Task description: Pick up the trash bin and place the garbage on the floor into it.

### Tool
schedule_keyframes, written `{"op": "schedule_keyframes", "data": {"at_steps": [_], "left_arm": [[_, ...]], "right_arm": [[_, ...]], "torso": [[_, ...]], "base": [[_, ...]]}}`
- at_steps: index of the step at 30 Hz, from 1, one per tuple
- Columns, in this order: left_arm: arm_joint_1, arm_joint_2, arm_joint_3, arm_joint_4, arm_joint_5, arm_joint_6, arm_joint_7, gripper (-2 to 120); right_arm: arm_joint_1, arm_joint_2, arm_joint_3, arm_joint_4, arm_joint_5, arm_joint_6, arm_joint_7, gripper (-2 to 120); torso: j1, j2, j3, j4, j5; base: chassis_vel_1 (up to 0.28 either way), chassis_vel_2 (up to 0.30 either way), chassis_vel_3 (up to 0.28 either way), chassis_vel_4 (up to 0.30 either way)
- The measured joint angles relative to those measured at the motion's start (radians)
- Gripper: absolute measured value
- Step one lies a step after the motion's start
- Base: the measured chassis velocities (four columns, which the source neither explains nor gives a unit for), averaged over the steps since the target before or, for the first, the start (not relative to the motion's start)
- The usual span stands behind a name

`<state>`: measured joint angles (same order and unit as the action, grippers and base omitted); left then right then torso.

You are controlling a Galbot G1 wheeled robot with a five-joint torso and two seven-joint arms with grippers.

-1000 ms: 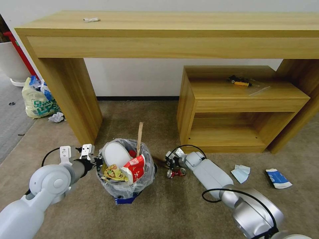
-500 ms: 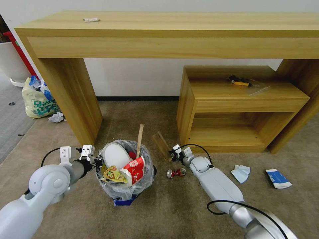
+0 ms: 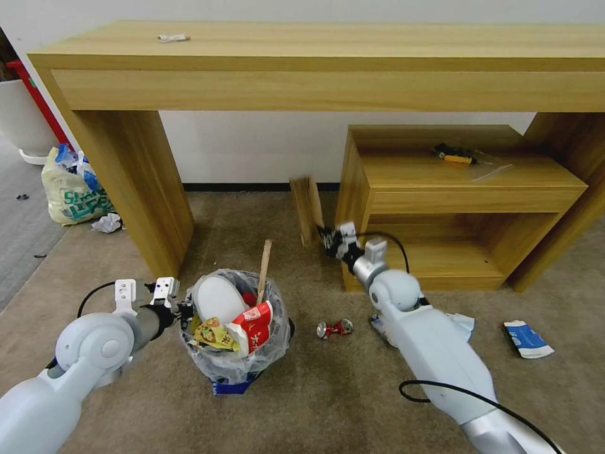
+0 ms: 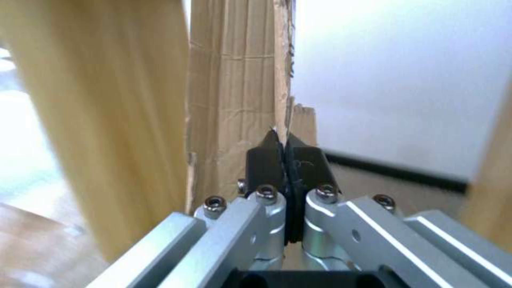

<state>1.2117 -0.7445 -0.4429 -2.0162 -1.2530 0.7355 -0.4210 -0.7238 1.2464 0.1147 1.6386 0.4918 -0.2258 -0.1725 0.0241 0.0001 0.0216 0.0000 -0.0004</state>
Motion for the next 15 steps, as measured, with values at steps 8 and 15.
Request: {"op": "schedule_keyframes", "data": {"at_steps": [8,15], "left_arm": [[-0.009,-0.008,0.016,0.009,0.000,0.000,-0.004,0],[-0.016,-0.008,0.034,-0.002,0.003,0.000,-0.005,0]], "right_arm": [[-0.023,-0.072,-0.037,0.245,0.083,-0.069,0.017,0],[-0.023,-0.030,-0.154,0.272,0.077,-0.102,0.010,0]], "torso": [[0.000,0.000,0.000,-0.0003,-0.0001],[0.000,0.000,0.000,0.0001,0.0000]], "base": [[0.000,0.000,0.000,0.000],[0.000,0.000,0.000,0.000]]}}
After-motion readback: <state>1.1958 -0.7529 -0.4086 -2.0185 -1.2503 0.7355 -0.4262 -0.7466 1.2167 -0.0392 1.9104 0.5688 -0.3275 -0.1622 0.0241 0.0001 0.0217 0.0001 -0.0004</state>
